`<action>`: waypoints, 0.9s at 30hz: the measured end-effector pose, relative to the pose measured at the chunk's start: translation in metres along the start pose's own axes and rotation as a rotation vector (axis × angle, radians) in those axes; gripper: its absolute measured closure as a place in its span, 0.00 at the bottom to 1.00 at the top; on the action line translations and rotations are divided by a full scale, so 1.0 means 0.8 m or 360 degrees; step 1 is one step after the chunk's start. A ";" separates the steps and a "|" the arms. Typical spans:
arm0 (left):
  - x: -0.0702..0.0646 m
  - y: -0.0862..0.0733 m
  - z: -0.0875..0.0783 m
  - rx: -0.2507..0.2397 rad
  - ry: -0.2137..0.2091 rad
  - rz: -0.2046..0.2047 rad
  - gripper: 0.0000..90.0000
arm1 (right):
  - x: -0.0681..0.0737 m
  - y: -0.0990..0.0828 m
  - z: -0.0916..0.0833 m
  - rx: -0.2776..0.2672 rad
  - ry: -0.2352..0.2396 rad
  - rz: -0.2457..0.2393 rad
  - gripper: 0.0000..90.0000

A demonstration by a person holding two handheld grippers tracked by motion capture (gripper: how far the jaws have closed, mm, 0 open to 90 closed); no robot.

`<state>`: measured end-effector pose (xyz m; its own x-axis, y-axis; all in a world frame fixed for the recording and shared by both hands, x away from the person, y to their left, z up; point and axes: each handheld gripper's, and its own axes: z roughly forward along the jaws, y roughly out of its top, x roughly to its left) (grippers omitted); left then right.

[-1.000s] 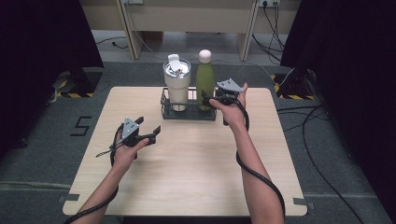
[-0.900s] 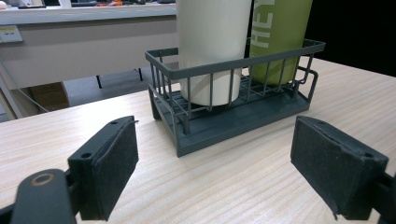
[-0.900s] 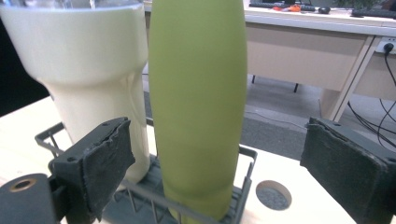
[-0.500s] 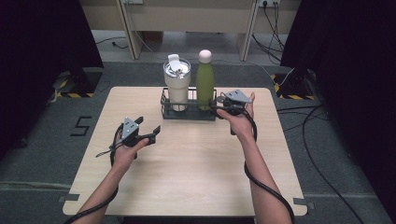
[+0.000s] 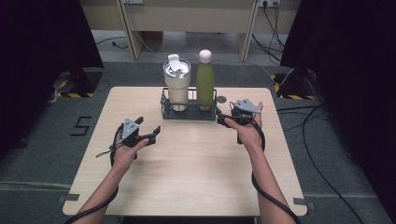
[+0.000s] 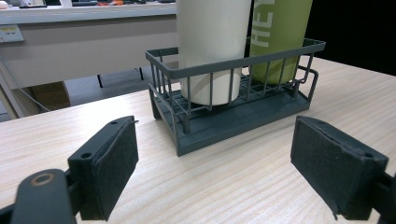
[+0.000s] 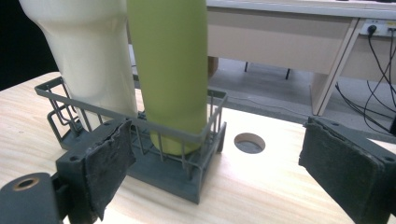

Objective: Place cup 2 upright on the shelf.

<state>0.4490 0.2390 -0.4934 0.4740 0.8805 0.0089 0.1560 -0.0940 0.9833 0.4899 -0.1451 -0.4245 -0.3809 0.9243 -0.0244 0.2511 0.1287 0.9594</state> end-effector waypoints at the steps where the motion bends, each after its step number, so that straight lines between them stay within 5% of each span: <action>1: 0.000 0.000 0.000 0.0002 0.0001 -0.0001 0.16 | -0.001 -0.002 -0.003 0.0003 -0.0002 -0.0001 0.11; 13: -0.001 -0.001 0.000 0.0006 0.0000 0.0000 0.16 | -0.026 -0.026 -0.037 0.0016 -0.0069 0.0037 0.11; 27: -0.001 -0.003 0.000 0.0014 0.0002 -0.0005 0.16 | -0.036 -0.067 -0.065 0.0066 -0.0096 0.0060 0.12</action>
<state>0.4483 0.2384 -0.4957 0.4726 0.8813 0.0062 0.1649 -0.0953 0.9817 0.4408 -0.1972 -0.4607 -0.3168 0.9485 -0.0066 0.3012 0.1072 0.9475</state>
